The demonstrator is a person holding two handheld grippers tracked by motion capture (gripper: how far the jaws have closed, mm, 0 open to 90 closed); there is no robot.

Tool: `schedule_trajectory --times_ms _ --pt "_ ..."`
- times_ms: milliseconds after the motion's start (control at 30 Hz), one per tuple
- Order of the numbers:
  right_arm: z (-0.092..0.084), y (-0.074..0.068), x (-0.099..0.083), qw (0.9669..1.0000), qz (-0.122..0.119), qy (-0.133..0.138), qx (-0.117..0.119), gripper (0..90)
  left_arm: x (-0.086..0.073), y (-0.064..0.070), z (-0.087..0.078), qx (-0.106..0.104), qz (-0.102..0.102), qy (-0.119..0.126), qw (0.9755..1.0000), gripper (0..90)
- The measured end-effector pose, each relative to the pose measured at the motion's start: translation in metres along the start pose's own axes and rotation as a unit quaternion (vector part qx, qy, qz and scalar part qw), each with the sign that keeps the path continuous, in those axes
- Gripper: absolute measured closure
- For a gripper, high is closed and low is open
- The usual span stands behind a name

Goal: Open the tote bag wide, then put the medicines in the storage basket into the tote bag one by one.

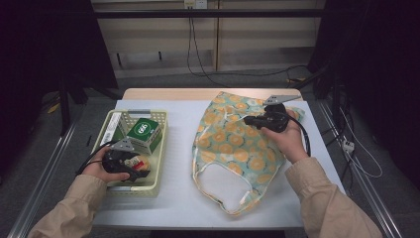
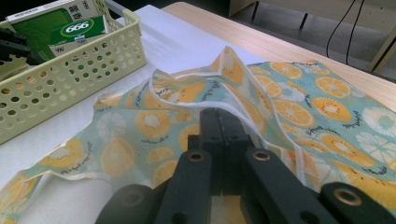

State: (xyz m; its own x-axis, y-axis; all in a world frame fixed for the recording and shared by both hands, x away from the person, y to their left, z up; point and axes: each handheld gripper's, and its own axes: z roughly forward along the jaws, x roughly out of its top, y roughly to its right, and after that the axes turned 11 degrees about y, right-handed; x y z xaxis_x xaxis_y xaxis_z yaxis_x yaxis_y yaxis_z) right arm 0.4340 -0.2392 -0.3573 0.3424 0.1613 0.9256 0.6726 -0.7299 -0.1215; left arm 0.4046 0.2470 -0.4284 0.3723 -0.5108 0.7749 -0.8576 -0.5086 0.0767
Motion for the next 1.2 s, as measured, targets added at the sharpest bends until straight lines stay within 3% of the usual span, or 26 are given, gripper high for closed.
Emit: schedule_trajectory --times_ms 333,767,967,1200 --pt "0.002 0.0 0.0 1.0 0.002 -0.002 0.005 90.0 0.016 0.002 -0.002 0.001 -0.017 0.027 0.9995 20.3" --pt "0.003 -0.001 0.0 1.0 0.001 -0.001 0.005 90.0 0.045 0.007 -0.019 -0.003 -0.029 0.044 0.9986 20.3" --pt "0.002 -0.001 0.002 1.0 0.001 0.001 0.004 90.0 0.066 0.018 -0.026 -0.007 -0.027 0.061 0.9977 20.3" --pt "0.001 -0.002 0.005 1.0 0.001 0.003 0.001 90.0 0.097 0.036 -0.022 -0.017 -0.013 0.072 0.9972 20.3"
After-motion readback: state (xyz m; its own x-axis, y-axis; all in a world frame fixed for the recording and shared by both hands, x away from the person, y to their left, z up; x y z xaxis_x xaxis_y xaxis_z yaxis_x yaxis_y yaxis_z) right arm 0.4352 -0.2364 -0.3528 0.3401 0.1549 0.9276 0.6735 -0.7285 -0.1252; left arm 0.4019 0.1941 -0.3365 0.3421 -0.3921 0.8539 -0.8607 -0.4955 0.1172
